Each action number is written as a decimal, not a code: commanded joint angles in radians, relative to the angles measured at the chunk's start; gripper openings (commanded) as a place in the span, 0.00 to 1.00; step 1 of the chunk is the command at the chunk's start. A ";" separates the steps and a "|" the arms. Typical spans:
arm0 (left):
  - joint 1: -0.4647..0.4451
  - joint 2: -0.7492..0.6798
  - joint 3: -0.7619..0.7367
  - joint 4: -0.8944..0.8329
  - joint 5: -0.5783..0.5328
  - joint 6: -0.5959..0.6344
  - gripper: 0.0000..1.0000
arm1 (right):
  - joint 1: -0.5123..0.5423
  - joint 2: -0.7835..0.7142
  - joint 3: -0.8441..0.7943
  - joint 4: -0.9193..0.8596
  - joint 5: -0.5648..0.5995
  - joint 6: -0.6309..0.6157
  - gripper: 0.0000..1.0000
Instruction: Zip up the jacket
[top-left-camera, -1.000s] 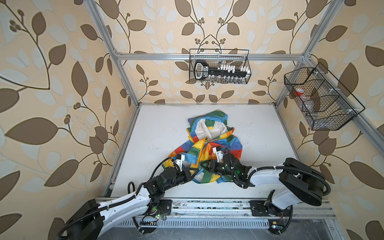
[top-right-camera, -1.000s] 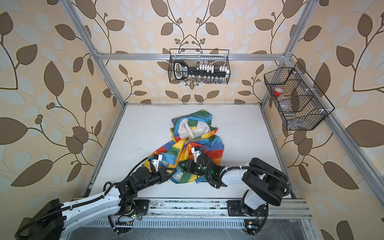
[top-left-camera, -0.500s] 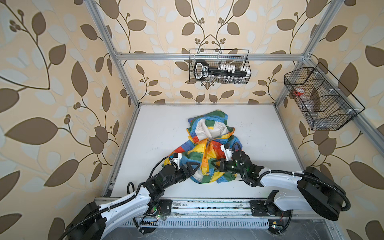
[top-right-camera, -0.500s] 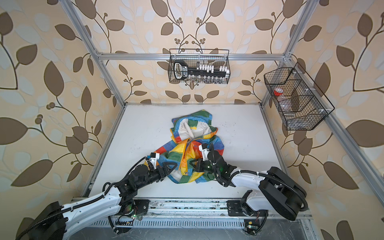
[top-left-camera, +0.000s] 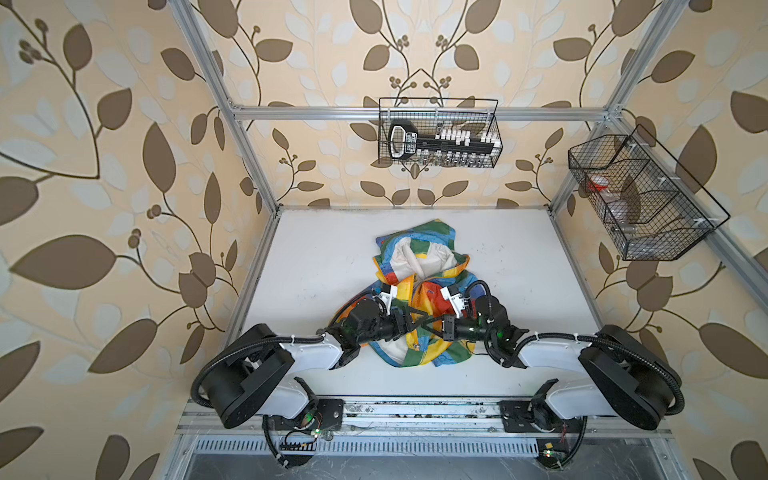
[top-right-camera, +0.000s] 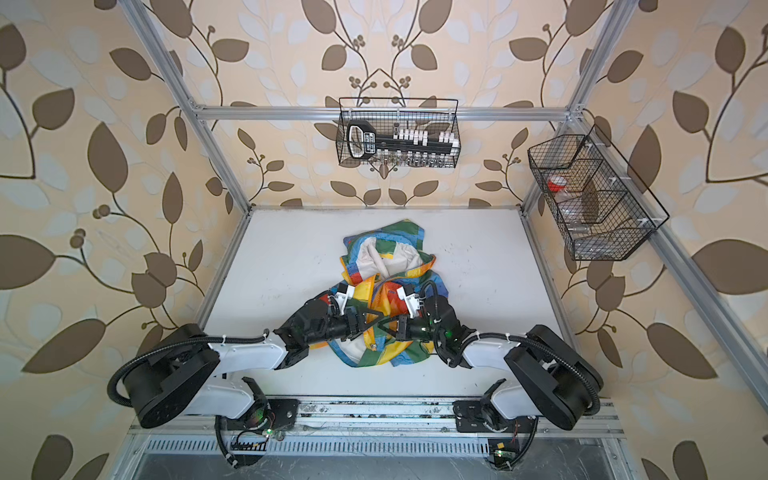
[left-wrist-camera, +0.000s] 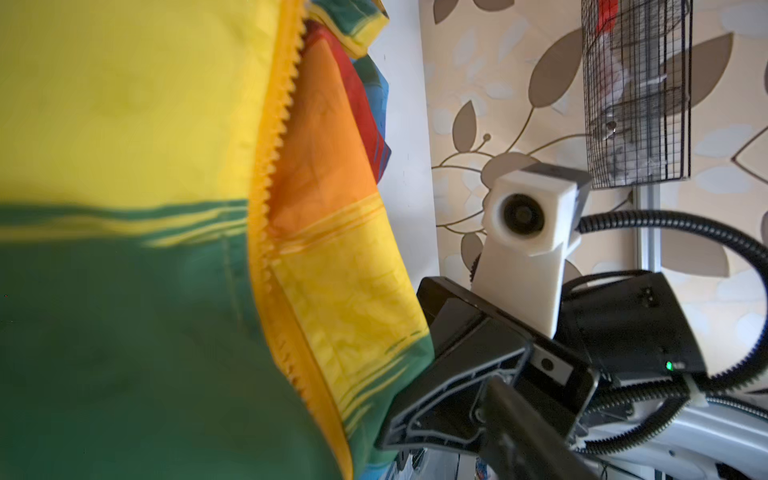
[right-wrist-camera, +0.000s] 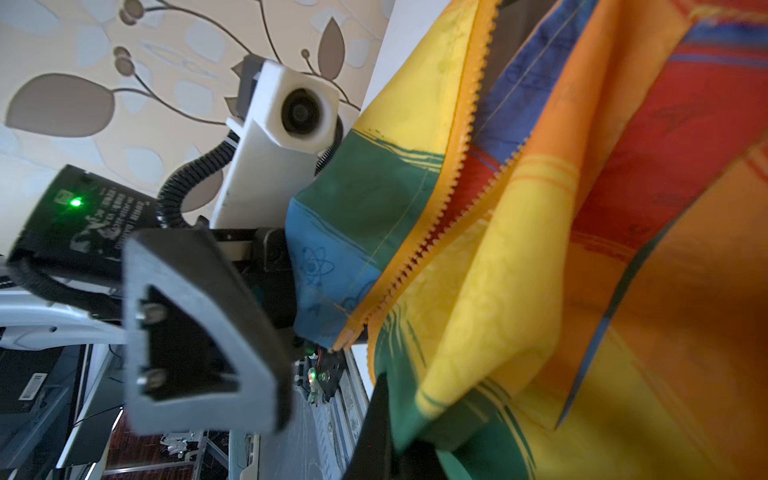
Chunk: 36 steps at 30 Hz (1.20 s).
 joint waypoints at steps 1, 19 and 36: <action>0.009 0.017 0.022 0.166 0.084 -0.014 0.46 | -0.028 -0.025 -0.025 0.045 -0.039 0.018 0.00; 0.009 -0.128 0.081 -0.084 0.072 0.073 0.00 | 0.054 -0.458 0.095 -0.722 0.460 -0.280 0.32; 0.009 -0.118 0.095 -0.048 0.061 0.051 0.00 | 0.340 -0.319 0.192 -0.658 0.585 -0.252 0.16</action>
